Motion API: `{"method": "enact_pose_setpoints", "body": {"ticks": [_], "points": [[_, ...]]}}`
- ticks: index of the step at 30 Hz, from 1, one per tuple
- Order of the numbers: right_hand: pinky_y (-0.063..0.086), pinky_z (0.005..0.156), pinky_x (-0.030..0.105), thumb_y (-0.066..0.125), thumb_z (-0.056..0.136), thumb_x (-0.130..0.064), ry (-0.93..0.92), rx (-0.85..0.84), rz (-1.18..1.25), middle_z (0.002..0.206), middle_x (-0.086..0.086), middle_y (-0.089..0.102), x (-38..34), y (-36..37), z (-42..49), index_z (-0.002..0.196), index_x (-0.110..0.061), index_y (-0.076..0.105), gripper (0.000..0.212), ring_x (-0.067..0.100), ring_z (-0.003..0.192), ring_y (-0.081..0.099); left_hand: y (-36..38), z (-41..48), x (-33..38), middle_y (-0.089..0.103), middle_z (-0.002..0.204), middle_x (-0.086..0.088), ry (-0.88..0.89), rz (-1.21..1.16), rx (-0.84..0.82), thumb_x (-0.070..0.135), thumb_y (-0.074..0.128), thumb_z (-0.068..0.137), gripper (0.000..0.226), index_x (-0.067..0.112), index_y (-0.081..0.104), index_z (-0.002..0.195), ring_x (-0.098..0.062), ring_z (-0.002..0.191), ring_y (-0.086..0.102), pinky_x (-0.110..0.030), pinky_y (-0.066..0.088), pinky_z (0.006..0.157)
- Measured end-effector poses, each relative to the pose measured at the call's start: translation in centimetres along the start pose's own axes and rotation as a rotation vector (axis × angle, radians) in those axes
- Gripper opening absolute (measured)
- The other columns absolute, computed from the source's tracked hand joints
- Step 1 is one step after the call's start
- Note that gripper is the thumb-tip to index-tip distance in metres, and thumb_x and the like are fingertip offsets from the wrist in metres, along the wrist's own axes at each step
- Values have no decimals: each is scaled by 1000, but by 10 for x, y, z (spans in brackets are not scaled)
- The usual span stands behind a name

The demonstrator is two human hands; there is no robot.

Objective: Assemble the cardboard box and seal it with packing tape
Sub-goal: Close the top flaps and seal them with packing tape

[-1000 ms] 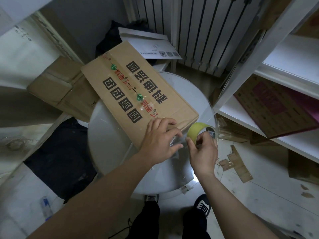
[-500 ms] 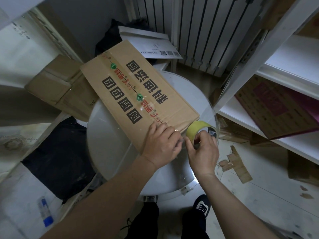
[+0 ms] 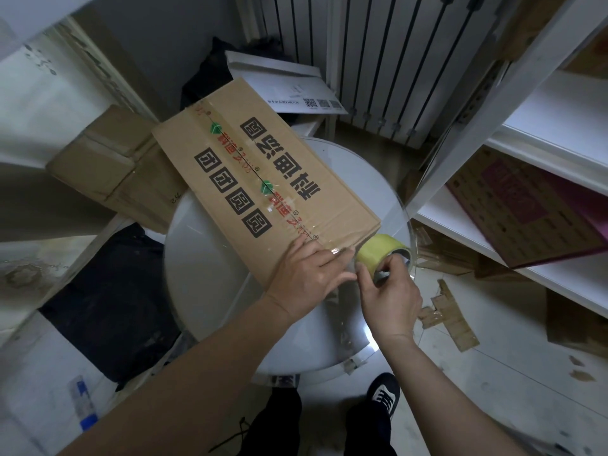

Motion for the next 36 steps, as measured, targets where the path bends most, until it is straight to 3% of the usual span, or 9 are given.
{"method": "enact_pose_setpoints", "body": {"ticks": [9,14,18,22,25,27,29,31,36], "points": [[42,61,22,74,80,-24,216,-111,343,62,-17,58,-4,-1,-14,73,-19,49,26,7,61,55,-5,0,10,62,82,-1,-63,-23,-74,27,63,84,12,15,66,87,-29,78,57,-45,48,83],[48,67,33,75,78,-14,308,-174,561,58,-15,58,1,2,-13,70,-21,54,24,5,59,54,-9,1,12,61,78,10,-213,-95,-206,44,60,73,52,14,65,115,-22,79,58,-45,44,94],[48,74,32,73,79,-5,303,-222,681,64,-11,60,1,1,-14,70,-16,56,23,8,70,59,-12,11,18,63,80,7,-315,-101,-271,51,52,70,54,18,67,110,-22,80,59,-43,43,92],[45,70,37,63,78,-28,343,-246,730,67,-1,60,1,-6,-16,66,-13,59,21,13,70,55,-10,12,19,63,83,9,-354,-107,-283,57,52,69,51,23,66,103,-19,83,60,-40,39,93],[45,67,41,48,81,-57,402,32,539,65,8,54,7,-18,-10,64,-10,53,50,15,66,49,-9,10,17,62,83,12,-323,-92,-299,64,57,69,51,26,64,103,-16,84,60,-41,40,94],[43,75,42,46,82,-56,278,144,339,75,-1,48,2,-29,-1,69,-18,49,40,15,75,47,-10,11,16,62,82,13,-313,-84,-308,70,55,68,55,28,64,102,-14,84,60,-41,41,93],[40,88,35,51,81,-48,35,18,141,98,-6,48,-8,-33,12,91,-26,57,25,14,98,44,-11,13,17,62,81,12,-312,-79,-307,68,51,65,55,28,65,99,-15,82,60,-41,38,92],[31,92,26,49,76,-50,-139,-291,-16,111,-8,52,-16,-29,27,111,-30,59,41,14,113,39,-11,15,19,62,81,10,-317,-76,-297,65,47,63,55,27,66,98,-18,81,60,-41,35,91],[37,75,29,67,75,-55,-175,-737,-200,96,-9,58,-22,-20,59,102,-23,53,44,18,102,47,-2,10,16,60,84,9,-277,-31,-314,70,69,59,58,30,65,100,-17,83,59,-43,39,92]]}}
Point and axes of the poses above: each hand's wrist, its own z-axis towards the middle knuckle, its own y-axis out of the palm, x = y × z, the point moved 2 cm from there along z, towards the middle knuckle
